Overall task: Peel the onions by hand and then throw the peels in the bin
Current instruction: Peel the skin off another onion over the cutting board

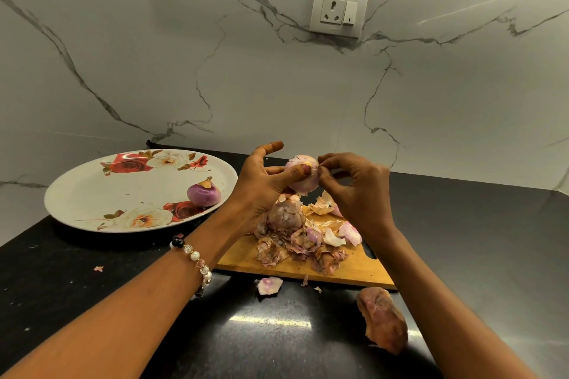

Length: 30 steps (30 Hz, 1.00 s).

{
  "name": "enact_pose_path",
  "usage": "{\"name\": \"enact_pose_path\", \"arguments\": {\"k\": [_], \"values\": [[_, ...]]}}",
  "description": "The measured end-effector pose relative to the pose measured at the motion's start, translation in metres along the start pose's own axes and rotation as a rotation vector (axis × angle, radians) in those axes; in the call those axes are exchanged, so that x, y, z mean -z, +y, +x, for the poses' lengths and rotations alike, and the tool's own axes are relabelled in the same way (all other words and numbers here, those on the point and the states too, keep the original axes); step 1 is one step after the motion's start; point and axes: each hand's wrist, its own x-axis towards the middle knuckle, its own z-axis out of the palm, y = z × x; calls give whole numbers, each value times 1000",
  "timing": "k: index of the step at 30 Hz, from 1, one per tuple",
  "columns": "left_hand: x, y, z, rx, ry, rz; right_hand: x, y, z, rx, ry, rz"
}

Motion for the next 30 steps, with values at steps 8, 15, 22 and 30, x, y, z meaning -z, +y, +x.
{"name": "enact_pose_path", "arguments": {"k": [8, 15, 22, 30], "values": [[-2, 1, -2, 10, -27, -30, -7, 3, 3, 89, -4, -277], [-3, 5, -3, -7, -72, -81, -2, 4, 6, 18, -94, -312], [-2, 11, -4, 25, -117, -209, 14, 15, 12, -265, -136, -101], [3, 11, -1, 27, -171, -188, 19, 10, 11, -192, -36, 98]]}}
